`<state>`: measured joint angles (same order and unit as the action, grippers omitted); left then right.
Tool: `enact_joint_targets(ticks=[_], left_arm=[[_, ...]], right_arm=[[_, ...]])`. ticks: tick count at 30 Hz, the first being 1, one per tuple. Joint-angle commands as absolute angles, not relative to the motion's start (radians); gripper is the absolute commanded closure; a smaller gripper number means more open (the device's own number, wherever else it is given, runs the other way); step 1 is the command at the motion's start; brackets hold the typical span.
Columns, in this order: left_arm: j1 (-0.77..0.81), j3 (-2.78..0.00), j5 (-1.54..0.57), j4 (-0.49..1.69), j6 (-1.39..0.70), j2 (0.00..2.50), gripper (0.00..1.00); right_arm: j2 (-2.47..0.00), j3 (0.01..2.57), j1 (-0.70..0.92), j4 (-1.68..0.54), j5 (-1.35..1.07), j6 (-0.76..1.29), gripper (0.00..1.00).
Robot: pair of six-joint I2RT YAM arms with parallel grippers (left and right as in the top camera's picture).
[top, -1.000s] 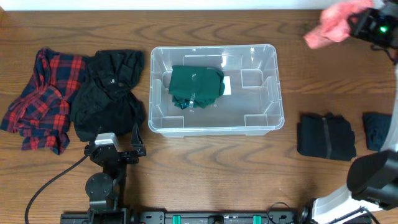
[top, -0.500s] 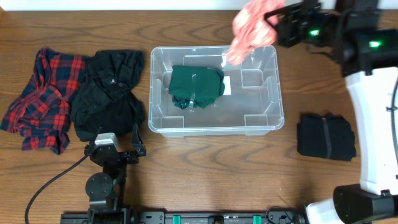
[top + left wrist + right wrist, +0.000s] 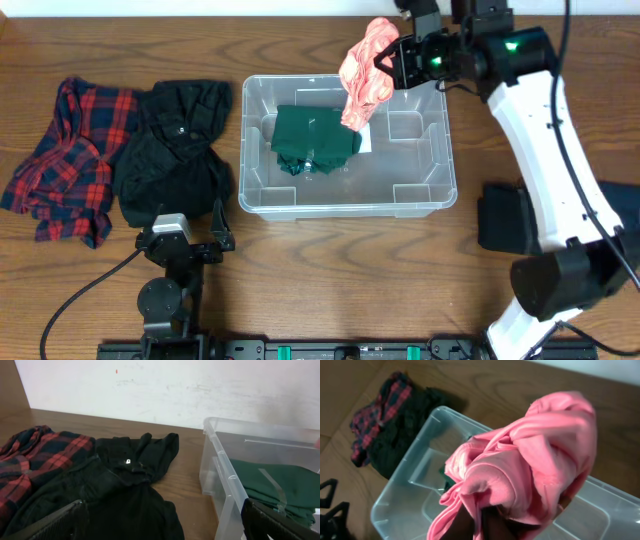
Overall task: Pack container
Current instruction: 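Carry the pink garment over the container and lower it inside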
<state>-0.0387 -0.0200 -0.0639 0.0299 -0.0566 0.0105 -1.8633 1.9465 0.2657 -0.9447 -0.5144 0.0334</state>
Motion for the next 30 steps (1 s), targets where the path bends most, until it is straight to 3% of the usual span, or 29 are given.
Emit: enact_joint_targets(ticks=[1,14,30], left_arm=[[-0.043,-0.004,-0.07,0.066,-0.069,0.006,0.02],[-0.043,-0.004,-0.07,0.066,-0.069,0.006,0.02],[-0.043,-0.004,-0.07,0.066,-0.069,0.006,0.02]], right_arm=[[-1.882,1.956,0.297,-0.929,-0.532,-0.012,0.99],[-1.89,1.93,0.327,-0.934,-0.5,-0.156,0.99],[-2.02,1.916,0.311,-0.936,-0.425,-0.163,0.99]])
